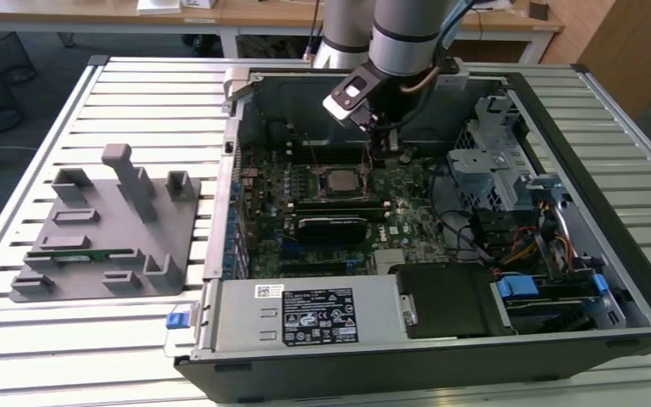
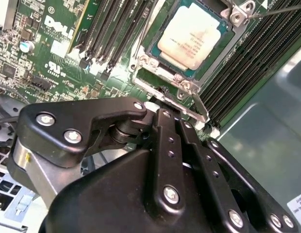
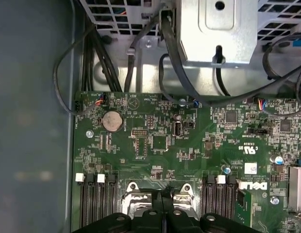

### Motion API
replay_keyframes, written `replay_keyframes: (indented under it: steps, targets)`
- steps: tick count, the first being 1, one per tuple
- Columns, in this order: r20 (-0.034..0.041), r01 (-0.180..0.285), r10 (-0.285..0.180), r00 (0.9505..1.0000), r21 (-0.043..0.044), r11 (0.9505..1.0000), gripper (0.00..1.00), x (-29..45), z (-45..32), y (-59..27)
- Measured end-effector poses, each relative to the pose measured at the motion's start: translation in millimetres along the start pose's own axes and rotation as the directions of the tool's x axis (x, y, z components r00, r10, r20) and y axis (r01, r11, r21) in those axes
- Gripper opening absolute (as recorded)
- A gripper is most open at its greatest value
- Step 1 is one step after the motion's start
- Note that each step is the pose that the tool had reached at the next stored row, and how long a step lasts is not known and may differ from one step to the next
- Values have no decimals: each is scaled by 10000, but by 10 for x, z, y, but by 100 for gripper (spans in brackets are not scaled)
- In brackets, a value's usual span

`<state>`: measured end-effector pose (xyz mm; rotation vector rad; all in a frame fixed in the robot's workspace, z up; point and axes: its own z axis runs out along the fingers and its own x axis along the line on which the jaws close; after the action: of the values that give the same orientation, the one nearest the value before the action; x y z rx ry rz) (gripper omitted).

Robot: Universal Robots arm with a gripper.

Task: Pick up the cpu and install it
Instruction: 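Close the cpu cover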

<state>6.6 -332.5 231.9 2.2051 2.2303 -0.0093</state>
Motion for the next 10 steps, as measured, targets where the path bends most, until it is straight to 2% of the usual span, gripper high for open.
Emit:
replay_keyframes:
  steps: [6,10]
  targets:
    - [0,0,0,10000,0,10000,11,1,33,-45]
    - [0,0,0,10000,0,10000,11,2,65,-116]
